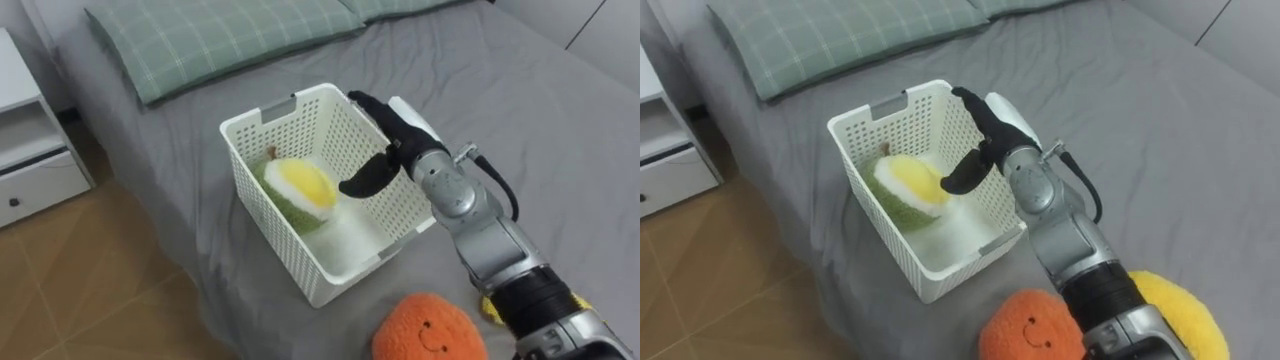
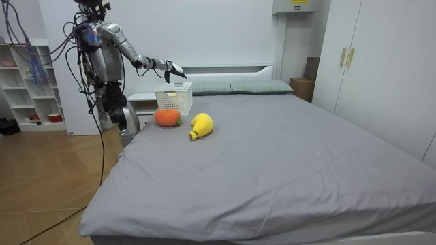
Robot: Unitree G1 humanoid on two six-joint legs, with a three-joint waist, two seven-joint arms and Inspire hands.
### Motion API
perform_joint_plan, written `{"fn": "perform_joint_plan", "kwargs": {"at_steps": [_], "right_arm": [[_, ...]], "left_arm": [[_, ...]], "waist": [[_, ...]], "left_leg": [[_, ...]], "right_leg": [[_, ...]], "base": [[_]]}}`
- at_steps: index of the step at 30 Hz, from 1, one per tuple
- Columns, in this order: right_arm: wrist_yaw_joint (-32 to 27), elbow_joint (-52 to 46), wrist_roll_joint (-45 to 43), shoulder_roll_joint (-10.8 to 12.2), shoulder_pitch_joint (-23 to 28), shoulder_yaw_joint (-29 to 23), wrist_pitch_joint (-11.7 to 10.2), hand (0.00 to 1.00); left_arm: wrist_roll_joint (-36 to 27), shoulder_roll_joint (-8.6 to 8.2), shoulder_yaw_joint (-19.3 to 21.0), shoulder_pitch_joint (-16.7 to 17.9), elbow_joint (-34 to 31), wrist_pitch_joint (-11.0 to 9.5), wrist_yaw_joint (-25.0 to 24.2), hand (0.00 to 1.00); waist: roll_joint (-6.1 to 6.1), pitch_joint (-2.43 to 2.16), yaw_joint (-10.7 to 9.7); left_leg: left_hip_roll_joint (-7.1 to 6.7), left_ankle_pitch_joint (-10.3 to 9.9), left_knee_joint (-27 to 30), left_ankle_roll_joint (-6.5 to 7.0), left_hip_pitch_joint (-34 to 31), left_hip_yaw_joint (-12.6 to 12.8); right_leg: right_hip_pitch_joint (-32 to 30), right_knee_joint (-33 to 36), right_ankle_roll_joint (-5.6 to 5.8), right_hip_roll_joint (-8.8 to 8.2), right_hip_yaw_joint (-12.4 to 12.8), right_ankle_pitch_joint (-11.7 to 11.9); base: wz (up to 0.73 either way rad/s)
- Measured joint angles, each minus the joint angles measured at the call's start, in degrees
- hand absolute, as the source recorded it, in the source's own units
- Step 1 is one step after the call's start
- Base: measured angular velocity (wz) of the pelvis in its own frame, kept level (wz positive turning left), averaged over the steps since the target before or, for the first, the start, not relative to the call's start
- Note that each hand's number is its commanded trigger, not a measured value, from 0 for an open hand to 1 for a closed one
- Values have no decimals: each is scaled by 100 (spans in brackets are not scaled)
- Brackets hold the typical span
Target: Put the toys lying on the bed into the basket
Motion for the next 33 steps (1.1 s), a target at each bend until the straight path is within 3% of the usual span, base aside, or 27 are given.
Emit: {"fn": "perform_joint_plan", "kwargs": {"at_steps": [4, 7, 10, 11, 13, 16, 22, 29, 33], "right_arm": [[-92, -10, 194, -13, 4, -223, -125, 0], [-196, -14, 191, -93, 30, -412, -158, 0], [-243, -15, 189, -244, 246, -724, -166, 0], [-247, -15, 189, -248, 284, -786, -166, 0], [-252, -47, 318, -283, 449, -1066, -221, 0], [-246, -62, 448, -355, 623, -1273, -236, 0], [-219, -23, 563, -553, 816, -1439, -244, 0], [-451, 459, 905, -656, 1132, -1558, -322, 0], [-531, 1315, 1317, -682, 1119, -1536, -348, 0]], "left_arm": [[8, -30, -4, 109, -41, -15, 0, 0], [-1, -39, -3, 165, -45, -38, 0, 0], [-17, -46, -2, 220, -41, -123, 8, 0], [-17, -47, 1, 223, -41, -137, 10, 0], [-21, -49, 3, 195, -28, -219, 10, 0], [-77, -47, 5, 173, -21, -339, 7, 0], [-391, -45, -63, 109, -10, -458, 1, 0], [-486, 46, 4, 159, 151, -536, 5, 0], [-488, 246, -15, 216, 373, -560, 11, 0]], "waist": [[37, -2, -194], [97, -46, -463], [205, -99, -649], [217, -109, -720], [237, -121, -1066], [250, -128, -1223], [261, -138, -1679], [275, -138, -1674], [241, -138, -1644]], "left_leg": [[106, -59, -11, 11, 130, 317], [162, -74, -17, 15, 154, 506], [238, -94, -145, 43, 419, 870], [244, -102, -159, 46, 445, 912], [248, -109, -197, 49, 508, 963], [327, -124, -325, 38, 631, 1232], [357, -177, -318, 11, 635, 1385], [428, -221, -358, 1, 731, 1535], [438, -228, -343, -7, 711, 1528]], "right_leg": [[2, 11, -19, 41, 342, 22], [-13, 10, -25, 62, 490, 69], [19, 13, -19, 78, 844, 109], [24, 12, -19, 81, 891, 109], [51, 4, -16, 82, 930, 114], [27, 8, -18, 114, 1108, 136], [-21, 8, -31, 152, 1117, 147], [10, 7, -31, 178, 1066, 147], [-35, 15, -32, 186, 1066, 147]], "base": [[-38], [-39], [-58], [-41], [-15], [-43], [-16], [-10], [0]]}}
